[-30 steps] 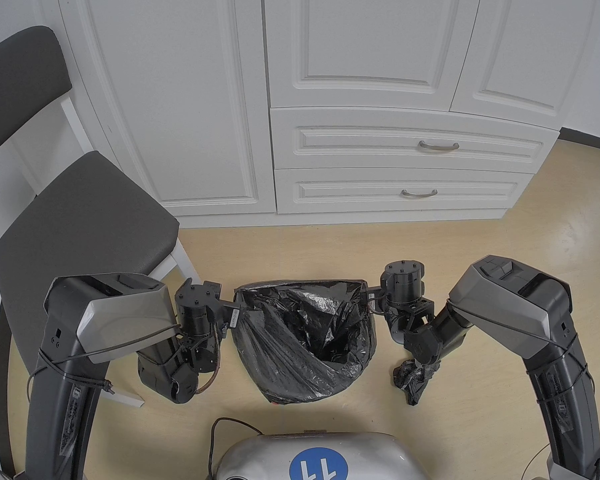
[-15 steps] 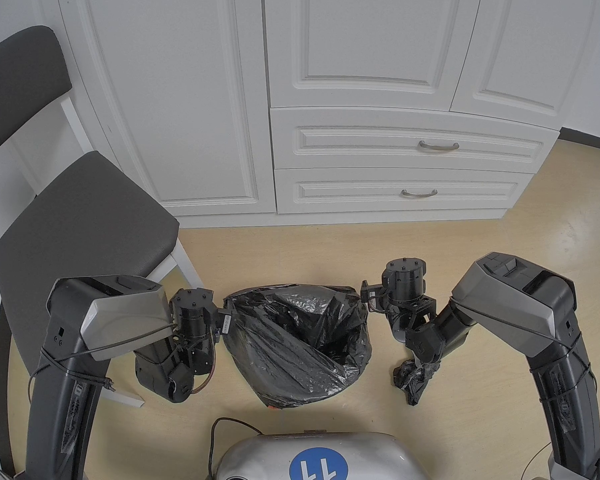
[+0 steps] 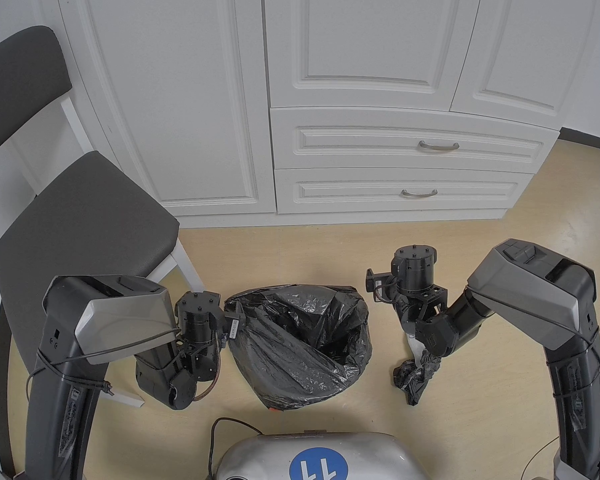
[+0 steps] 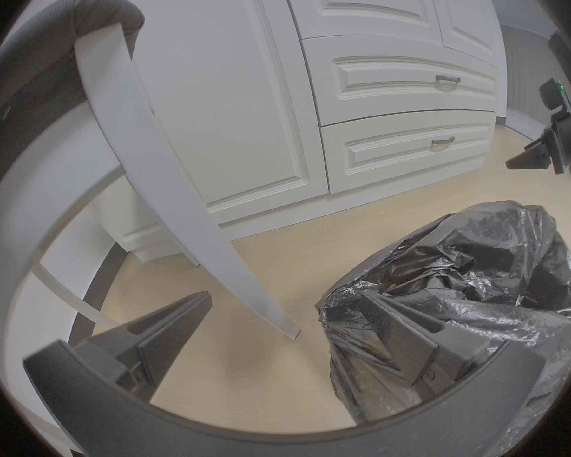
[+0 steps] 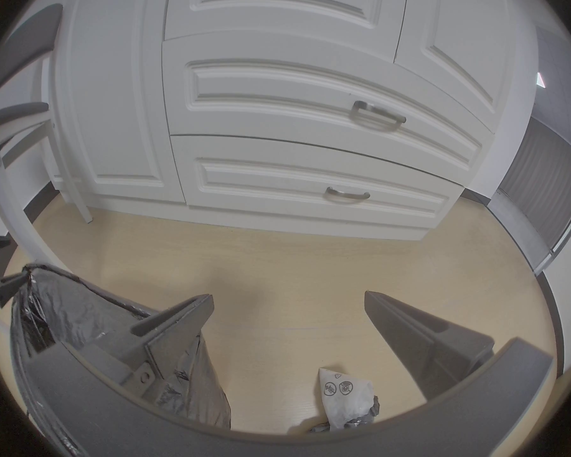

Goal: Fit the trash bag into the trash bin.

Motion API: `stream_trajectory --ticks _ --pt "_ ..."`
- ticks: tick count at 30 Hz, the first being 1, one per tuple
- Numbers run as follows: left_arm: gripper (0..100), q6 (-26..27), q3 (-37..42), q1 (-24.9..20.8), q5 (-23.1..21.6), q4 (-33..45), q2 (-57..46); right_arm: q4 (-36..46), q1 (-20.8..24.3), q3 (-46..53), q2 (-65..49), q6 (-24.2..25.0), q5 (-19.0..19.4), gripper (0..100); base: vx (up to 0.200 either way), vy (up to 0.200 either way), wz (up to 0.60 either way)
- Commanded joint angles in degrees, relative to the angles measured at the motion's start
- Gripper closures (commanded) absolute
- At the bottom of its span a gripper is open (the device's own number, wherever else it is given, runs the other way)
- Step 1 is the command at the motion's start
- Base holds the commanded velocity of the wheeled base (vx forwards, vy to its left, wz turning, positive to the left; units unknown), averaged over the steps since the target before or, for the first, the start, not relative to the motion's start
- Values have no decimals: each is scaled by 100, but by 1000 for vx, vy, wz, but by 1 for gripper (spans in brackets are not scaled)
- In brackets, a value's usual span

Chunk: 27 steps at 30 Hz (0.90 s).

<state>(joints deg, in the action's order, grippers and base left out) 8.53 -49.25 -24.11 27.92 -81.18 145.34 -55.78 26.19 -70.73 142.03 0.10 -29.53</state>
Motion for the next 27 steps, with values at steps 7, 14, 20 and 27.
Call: stream_trajectory --ticks 7,14,20,27 --pt "0 377 970 -208 -41 -21 -840 41 247 1290 -993 -142 456 0 0 0 0" --pt "0 1309 2605 65 -1623 23 -1526 -3 405 1975 -1222 -563 659 0 0 0 0" --pt "0 1608 2552 205 -2089 41 -823 -3 414 2028 -1195 -581 659 0 0 0 0" --pt "0 1590 2332 73 -2027 58 -418 -3 405 2046 -1231 -590 659 0 0 0 0"
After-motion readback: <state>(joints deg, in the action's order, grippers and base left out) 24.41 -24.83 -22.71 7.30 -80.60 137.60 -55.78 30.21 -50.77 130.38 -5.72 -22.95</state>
